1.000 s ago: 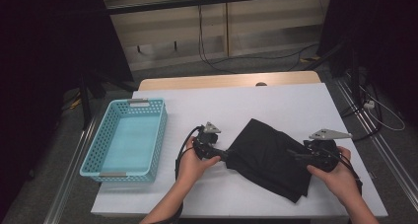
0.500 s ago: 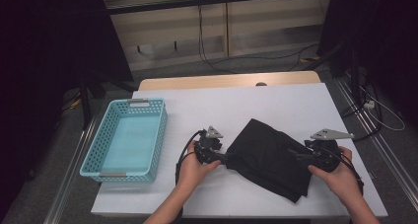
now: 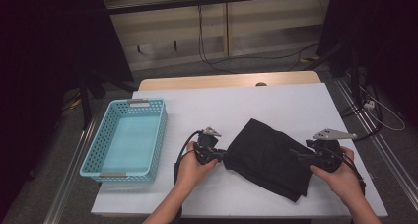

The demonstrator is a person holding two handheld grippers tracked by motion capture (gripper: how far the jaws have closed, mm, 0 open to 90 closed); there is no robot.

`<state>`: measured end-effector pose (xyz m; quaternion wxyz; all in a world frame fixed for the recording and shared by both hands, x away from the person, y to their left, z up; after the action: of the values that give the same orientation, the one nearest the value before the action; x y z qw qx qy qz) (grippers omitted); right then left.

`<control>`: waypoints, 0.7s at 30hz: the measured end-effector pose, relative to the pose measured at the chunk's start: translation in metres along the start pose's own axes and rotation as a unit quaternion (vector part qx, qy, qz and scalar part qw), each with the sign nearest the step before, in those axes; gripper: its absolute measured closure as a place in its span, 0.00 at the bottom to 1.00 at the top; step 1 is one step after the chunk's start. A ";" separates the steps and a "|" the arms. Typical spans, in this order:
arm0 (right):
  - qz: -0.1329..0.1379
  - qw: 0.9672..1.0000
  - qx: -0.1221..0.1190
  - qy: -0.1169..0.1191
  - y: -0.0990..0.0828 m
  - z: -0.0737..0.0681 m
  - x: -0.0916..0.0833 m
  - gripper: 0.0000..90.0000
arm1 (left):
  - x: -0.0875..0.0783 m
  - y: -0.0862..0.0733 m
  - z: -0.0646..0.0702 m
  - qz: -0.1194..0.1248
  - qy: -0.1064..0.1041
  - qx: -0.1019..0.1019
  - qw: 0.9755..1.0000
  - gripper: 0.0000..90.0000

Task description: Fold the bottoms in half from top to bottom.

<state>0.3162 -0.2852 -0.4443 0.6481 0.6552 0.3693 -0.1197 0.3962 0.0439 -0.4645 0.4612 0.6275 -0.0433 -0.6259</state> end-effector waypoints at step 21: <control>0.004 1.000 -0.005 0.001 0.001 -0.001 -0.001 0.32 | -0.020 0.006 -0.032 -0.001 -0.002 -0.029 1.000 0.92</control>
<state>0.3157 -0.2845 -0.4427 0.6513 0.6535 0.3682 -0.1149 0.4212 0.0697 -0.4529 0.4786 0.6125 -0.0250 -0.6286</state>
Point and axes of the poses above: each handheld gripper's, and its own axes: x roughly forward along the jaws, y roughly out of its top, z roughly to its right, the point moved 2 cm from there along x, roughly forward along the jaws, and after that the axes turned 4 degrees about x, right-handed, at the moved point
